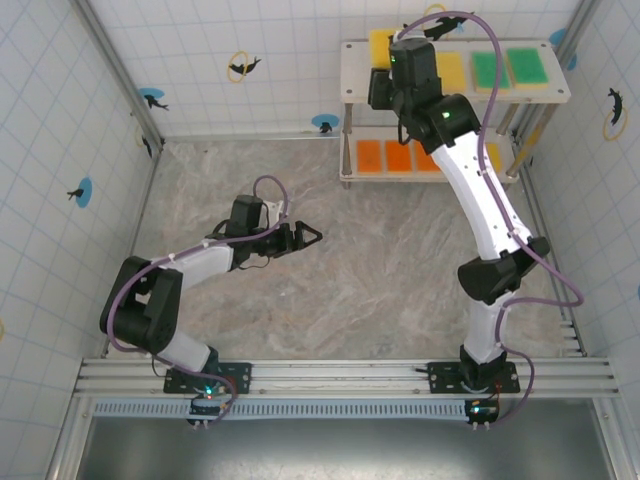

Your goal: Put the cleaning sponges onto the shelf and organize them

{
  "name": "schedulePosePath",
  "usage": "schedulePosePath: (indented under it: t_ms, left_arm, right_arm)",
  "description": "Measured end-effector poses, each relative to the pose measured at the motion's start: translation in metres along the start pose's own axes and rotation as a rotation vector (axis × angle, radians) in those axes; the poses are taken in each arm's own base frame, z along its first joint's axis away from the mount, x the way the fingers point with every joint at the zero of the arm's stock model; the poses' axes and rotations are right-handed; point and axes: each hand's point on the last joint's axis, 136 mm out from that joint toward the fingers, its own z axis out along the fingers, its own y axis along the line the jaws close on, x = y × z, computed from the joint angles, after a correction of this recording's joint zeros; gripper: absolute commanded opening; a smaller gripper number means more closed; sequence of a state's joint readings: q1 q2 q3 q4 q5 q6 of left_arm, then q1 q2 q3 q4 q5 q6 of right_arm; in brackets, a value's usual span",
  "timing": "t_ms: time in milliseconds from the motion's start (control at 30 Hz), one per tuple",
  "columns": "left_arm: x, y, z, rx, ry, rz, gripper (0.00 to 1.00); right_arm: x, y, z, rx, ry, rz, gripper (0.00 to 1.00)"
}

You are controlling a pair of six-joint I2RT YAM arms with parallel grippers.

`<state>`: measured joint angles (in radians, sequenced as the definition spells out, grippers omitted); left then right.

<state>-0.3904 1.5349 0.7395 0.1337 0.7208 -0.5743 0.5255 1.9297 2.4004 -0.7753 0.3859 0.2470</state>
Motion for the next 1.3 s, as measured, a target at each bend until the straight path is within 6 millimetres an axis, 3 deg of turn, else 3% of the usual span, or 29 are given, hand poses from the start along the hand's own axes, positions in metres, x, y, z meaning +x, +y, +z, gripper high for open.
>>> schedulePosePath:
  t_ms: [200,533,933,1300]
  left_arm:
    - [0.000,0.003,-0.002,-0.013,0.001,-0.012,0.98]
    - [-0.001,0.001,-0.009,-0.022,-0.019,-0.006,0.98]
    - [0.000,0.004,-0.012,-0.034,-0.023,-0.014,0.98]
    - [0.003,0.006,-0.013,-0.041,-0.020,-0.020,0.98]
  right_arm:
    - [0.005,0.009,0.016,-0.029,0.003,0.016,0.65]
    - [0.032,0.019,0.050,-0.039,0.062,0.016,0.65]
    - [0.014,0.009,0.057,-0.044,0.007,0.075,0.66]
    - [0.026,0.010,0.075,-0.052,0.033,0.112,0.66]
